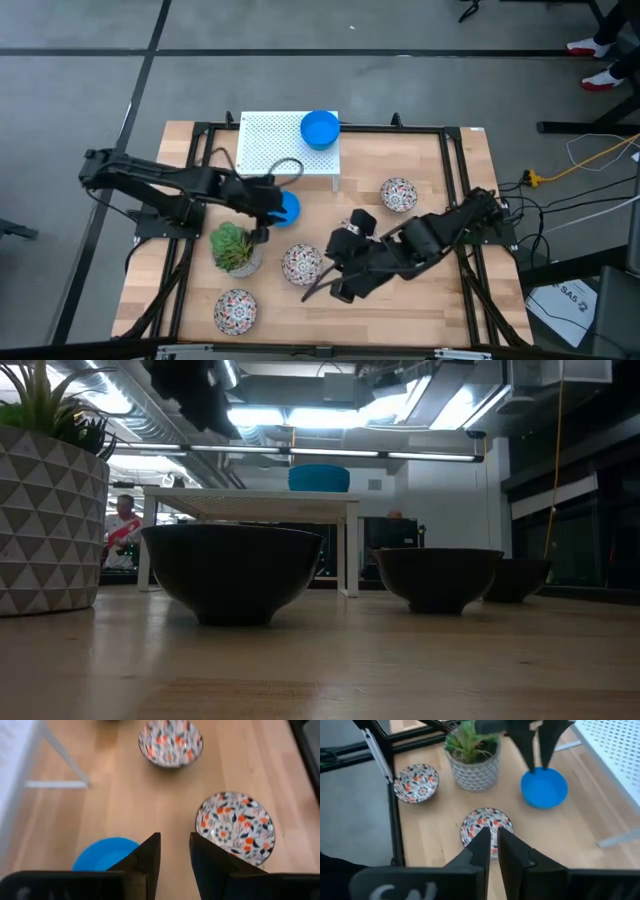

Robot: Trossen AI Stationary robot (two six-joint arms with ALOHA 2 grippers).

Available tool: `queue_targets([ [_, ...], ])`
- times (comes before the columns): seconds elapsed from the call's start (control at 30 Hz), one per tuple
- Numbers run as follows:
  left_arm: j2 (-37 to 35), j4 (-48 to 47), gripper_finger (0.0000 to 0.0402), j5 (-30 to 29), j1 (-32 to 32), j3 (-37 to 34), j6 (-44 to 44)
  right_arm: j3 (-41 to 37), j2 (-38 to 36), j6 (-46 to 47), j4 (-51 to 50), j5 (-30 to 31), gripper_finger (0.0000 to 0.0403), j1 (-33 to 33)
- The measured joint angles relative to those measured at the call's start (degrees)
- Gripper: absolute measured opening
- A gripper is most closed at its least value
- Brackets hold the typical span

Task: Pick & Place Mini bowls
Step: Stack the blue bowl on the blue bowl on the shelf

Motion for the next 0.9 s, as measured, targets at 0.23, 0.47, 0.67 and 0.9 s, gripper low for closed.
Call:
queue_targets([
  [0.23, 8.13, -0.02, 0.0100, -0.01, -2.01, 0.28, -2.19, 0.00, -0.46, 5.18, -8.27, 0.72, 0.0036, 0.42],
  [0.47, 13.51, -0.18, 0.0100, -1.32, -1.05, 0.28, -3.25, 0.00, -0.46, 5.56, -9.30, 0.69, 0.0036, 0.44],
  [0.67, 18.62, -0.92, 0.0100, -4.91, -0.61, 0.28, -3.25, -0.01, -0.46, 4.66, -9.40, 0.72, 0.0036, 0.43],
  [0.9, 22.63, -1.35, 0.0100, -5.59, -0.65, 0.28, -3.25, -0.02, -0.46, 4.88, -11.43, 1.11, 0.0036, 0.42],
])
